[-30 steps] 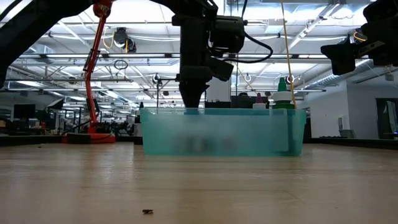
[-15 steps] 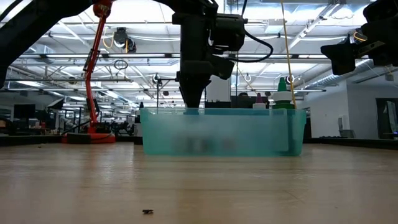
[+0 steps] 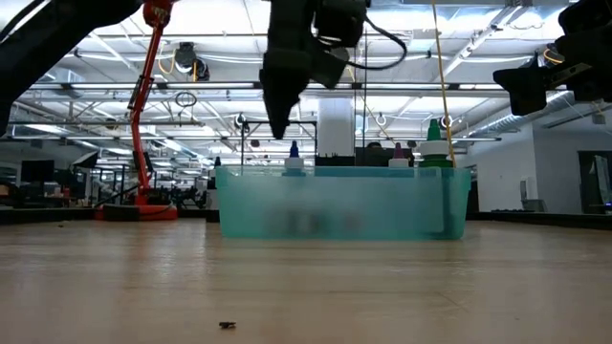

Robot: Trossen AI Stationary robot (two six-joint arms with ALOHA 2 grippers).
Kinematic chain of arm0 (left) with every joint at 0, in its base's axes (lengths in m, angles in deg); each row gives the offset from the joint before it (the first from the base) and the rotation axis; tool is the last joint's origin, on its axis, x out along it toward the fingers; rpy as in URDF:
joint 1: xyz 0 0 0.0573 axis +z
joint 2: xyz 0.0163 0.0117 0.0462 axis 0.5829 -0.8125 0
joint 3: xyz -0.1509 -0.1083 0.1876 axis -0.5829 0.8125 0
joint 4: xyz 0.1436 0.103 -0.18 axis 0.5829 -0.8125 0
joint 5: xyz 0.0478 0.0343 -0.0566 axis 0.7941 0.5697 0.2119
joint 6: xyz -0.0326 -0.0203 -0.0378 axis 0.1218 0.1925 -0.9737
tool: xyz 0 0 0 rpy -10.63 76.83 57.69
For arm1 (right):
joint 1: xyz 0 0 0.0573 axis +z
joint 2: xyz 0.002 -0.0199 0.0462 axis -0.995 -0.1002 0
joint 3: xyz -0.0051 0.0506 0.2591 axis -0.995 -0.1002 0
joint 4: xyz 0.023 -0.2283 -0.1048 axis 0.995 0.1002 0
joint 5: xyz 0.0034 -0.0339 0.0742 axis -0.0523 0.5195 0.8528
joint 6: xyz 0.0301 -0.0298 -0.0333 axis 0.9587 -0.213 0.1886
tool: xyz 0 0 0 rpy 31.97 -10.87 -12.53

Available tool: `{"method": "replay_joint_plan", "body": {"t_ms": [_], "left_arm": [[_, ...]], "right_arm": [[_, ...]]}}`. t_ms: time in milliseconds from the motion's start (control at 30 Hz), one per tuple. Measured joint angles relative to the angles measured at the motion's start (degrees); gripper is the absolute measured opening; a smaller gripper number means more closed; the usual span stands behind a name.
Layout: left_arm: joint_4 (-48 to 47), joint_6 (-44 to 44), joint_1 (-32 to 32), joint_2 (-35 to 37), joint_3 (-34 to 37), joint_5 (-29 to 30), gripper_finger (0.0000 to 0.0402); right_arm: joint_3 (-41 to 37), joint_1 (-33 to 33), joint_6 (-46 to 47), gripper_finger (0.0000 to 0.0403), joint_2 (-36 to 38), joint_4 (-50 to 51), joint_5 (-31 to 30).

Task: Pick & Place food coloring
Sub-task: Put the big black food coloring bottle into the bin

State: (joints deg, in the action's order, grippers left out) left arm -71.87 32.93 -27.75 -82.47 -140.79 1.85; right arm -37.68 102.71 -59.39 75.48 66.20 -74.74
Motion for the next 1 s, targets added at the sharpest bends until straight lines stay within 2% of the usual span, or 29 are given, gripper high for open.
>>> {"method": "replay_joint_plan", "body": {"t_ms": [167,267,367,500,600,767,1000], "left_arm": [[0.3,-1.6,4.3,7.2,0.8,-0.3,0.025],[0.9,-5.6,7.5,11.7,2.9,-0.8,0.0241],[4.2,-8.6,10.3,15.4,6.6,-0.4,0.0237],[12.5,-8.7,13.6,18.8,15.1,-0.7,0.0239],[16.7,-8.5,15.8,19.2,22.1,-0.9,0.0237],[17.0,-7.3,20.8,19.2,30.6,-0.8,0.0242],[18.5,-12.7,26.5,19.2,32.5,-0.5,0.025]], "right_arm": [[0.0,0.0,0.0,0.0313,0.0,0.0,0.0],[0.0,0.0,0.0,0.0313,0.0,0.0,0.0],[0.0,0.0,0.0,0.0313,0.0,0.0,0.0],[0.0,0.0,0.0,0.0313,0.0,0.0,0.0],[0.0,0.0,0.0,0.0313,0.0,0.0,0.0],[0.0,0.0,0.0,0.0313,0.0,0.0,0.0],[0.0,0.0,0.0,0.0313,0.0,0.0,0.0]]}}
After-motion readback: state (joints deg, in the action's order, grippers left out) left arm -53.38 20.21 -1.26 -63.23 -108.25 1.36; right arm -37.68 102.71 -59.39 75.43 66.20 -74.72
